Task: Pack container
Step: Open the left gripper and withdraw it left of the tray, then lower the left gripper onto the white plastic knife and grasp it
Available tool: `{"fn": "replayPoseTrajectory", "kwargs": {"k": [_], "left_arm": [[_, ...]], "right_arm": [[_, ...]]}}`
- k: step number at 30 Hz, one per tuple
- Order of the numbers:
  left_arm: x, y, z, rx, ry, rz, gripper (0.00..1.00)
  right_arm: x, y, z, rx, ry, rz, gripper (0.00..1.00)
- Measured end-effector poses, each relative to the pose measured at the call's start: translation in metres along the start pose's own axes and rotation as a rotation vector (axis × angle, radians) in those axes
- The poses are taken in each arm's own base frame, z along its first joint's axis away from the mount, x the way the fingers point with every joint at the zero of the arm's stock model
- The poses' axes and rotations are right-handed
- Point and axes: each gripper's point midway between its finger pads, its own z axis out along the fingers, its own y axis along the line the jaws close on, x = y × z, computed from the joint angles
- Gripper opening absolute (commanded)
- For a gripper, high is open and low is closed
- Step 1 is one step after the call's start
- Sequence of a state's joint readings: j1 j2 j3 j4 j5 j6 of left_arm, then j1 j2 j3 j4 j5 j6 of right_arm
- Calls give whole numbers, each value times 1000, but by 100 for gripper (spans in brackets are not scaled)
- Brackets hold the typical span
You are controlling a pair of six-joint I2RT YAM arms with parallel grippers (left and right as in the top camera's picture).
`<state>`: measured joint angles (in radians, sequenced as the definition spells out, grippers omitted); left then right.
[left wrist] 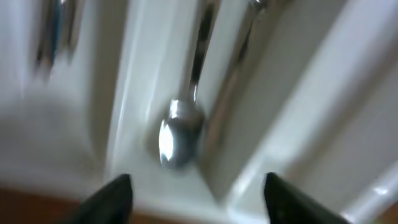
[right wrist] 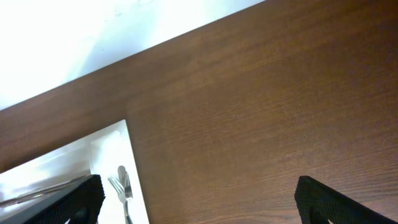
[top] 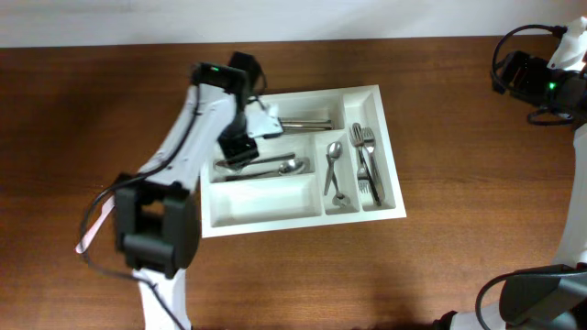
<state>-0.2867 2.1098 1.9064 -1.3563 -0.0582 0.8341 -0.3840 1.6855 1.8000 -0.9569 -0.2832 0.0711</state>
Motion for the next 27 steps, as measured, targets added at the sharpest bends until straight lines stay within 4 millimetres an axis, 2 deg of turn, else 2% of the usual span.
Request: {"fn": "replayPoseTrajectory", "kwargs": {"k": [2,6,10,14,21,23,27], "left_arm": [[19,5,-20,-20,-4,-74,83],[64,28,-54,-71,-36,-261,84],[109,51,-55,-74,-43,-426,86],[159,60,-39,-30,-15,-572,86],[248,57,13,47,39,-774,86],[271,57,26,49,40,-807,82],[301,55,44,46,27,-793,80]], "right_arm": [[0,0,0,0,0,0,99],[0,0,0,0,1,0,99],[0,0,0,0,0,0,99],[0,0,0,0,0,0,99],[0,0,0,0,1,0,99],[0,0,0,0,0,0,99],[0,0,0,0,0,0,99]]}}
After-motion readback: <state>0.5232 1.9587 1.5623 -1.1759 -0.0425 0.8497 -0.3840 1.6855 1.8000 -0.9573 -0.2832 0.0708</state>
